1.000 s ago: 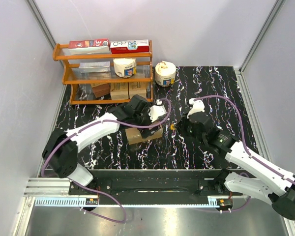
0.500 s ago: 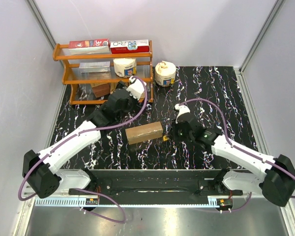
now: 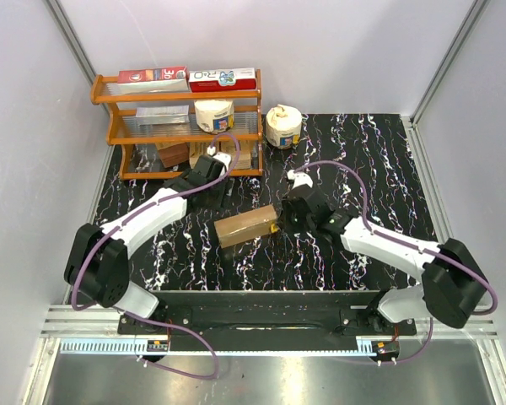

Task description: Unpack the express box

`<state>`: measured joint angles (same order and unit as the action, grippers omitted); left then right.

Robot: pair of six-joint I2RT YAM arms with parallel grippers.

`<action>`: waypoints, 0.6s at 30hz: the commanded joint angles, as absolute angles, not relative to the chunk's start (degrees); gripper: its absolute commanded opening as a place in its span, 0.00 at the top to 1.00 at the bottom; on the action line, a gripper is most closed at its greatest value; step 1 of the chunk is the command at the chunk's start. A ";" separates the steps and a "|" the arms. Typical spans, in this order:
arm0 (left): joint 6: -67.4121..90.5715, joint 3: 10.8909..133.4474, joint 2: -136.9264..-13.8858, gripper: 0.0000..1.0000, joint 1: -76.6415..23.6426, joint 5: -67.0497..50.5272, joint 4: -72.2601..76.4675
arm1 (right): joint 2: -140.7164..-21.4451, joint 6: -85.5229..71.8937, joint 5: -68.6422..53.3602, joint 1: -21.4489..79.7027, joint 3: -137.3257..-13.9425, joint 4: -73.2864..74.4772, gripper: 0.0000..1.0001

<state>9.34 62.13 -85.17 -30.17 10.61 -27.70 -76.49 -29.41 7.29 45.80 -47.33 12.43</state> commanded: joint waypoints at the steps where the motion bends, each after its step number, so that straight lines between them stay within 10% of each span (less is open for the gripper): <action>1: 13.18 59.42 -84.90 0.41 -29.00 0.54 -29.62 | -80.14 -27.69 10.55 46.23 -53.43 6.68 1.00; 18: 22.41 46.84 -80.43 0.48 -27.07 -14.07 -25.57 | -95.11 -18.99 7.99 46.06 -71.81 7.20 1.00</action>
